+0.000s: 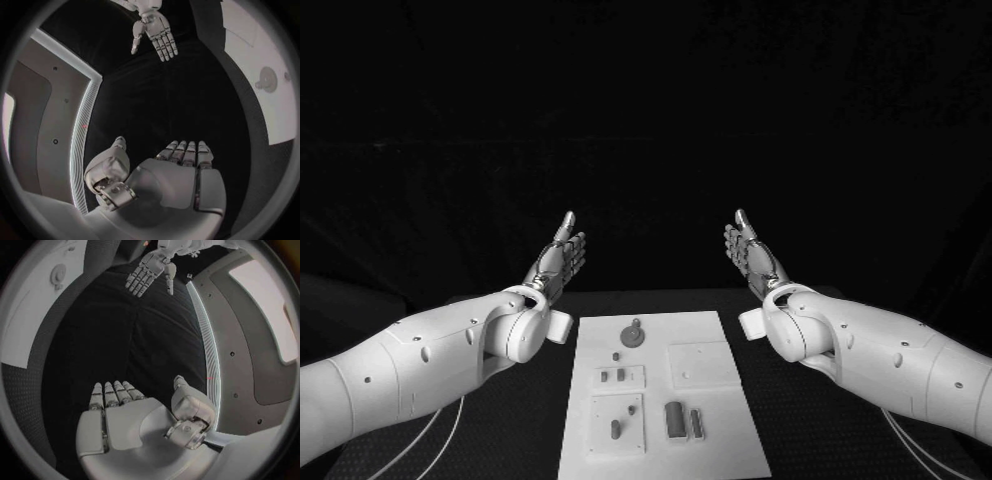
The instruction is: Assemble the parts on the task board
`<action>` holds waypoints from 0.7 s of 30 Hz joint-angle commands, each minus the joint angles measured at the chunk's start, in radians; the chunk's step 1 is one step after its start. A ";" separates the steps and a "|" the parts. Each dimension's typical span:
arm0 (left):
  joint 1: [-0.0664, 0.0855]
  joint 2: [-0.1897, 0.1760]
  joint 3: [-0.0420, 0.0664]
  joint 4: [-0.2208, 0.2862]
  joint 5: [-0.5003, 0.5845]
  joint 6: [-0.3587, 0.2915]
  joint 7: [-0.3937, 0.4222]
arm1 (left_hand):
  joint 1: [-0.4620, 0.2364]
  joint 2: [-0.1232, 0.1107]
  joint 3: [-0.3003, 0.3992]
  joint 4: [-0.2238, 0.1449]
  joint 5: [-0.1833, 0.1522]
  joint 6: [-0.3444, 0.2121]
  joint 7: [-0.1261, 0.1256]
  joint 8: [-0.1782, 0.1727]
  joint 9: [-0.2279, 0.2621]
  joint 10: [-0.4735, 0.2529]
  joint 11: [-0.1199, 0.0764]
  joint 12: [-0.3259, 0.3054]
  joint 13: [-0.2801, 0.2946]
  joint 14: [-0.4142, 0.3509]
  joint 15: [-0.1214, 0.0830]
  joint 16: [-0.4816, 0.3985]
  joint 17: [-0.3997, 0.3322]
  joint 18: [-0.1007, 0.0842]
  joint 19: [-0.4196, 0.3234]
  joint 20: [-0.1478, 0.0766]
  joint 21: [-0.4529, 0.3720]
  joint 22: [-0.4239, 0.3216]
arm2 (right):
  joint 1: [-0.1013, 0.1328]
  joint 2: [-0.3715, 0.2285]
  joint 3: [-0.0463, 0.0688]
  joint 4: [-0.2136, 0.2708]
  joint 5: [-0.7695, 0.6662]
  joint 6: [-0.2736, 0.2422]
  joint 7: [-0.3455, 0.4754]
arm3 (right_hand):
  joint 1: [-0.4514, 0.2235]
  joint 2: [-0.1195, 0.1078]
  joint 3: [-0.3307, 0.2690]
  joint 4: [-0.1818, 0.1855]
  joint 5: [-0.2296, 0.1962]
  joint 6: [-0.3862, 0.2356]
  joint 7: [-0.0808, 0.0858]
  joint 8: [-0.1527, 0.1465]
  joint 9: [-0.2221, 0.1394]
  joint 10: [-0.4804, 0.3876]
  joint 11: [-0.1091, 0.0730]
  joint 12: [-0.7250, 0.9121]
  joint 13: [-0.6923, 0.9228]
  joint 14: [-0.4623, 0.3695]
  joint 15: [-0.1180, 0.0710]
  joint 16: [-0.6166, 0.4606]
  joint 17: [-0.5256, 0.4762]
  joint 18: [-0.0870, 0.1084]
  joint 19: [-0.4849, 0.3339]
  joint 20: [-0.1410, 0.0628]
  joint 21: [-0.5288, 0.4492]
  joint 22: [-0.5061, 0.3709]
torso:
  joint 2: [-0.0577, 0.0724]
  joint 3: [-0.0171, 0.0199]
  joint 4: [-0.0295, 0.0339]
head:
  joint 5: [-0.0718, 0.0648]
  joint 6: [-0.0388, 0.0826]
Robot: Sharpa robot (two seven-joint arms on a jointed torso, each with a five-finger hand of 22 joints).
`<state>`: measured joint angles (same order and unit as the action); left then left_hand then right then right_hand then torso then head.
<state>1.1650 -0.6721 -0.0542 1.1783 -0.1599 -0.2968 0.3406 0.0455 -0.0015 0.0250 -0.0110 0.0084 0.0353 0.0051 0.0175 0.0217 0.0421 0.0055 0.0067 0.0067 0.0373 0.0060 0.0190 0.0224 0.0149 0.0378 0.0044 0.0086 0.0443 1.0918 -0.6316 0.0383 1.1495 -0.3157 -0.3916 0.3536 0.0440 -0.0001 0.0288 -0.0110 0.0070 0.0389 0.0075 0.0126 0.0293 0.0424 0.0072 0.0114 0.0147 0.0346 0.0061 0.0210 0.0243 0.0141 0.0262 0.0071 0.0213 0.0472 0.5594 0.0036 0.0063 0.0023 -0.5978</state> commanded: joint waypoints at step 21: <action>-0.115 -0.108 0.054 0.392 0.160 -0.473 0.179 | -0.045 0.001 -0.025 0.011 -0.008 -0.035 -0.005 -0.018 -0.022 -0.042 -0.006 -0.007 -0.007 -0.037 -0.006 -0.019 -0.022 -0.015 -0.038 -0.004 -0.009 -0.044 | -0.042 -0.148 -0.038 0.421 0.316 -0.378 0.166 | -0.044 0.000 -0.029 0.011 -0.007 -0.039 -0.007 -0.013 -0.029 -0.042 -0.007 -0.011 -0.015 -0.035 -0.006 -0.021 -0.024 -0.014 -0.026 -0.007 -0.021 -0.047 | -0.015 -0.0036 -0.0063 | -0.002 -0.002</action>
<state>1.0495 -0.7799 -0.0011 1.5668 -0.0183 -0.7239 0.4824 0.0073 0.0004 0.0036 -0.0002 0.0034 0.0051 -0.0002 0.0030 0.0010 0.0050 0.0001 0.0067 0.0010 0.0034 -0.0001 0.0035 0.0010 0.0151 0.0037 -0.0001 0.0035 0.0010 1.0504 -0.7792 -0.0003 1.5678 -0.0312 -0.7308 0.4853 0.0059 -0.0001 0.0043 -0.0003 0.0036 0.0044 0.0001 0.0035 0.0009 0.0037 -0.0001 0.0036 0.0010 0.0044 0.0003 0.0035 0.0009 0.0141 0.0053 0.0002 0.0035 0.0009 0.5444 0.0000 0.0000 0.0001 -0.6000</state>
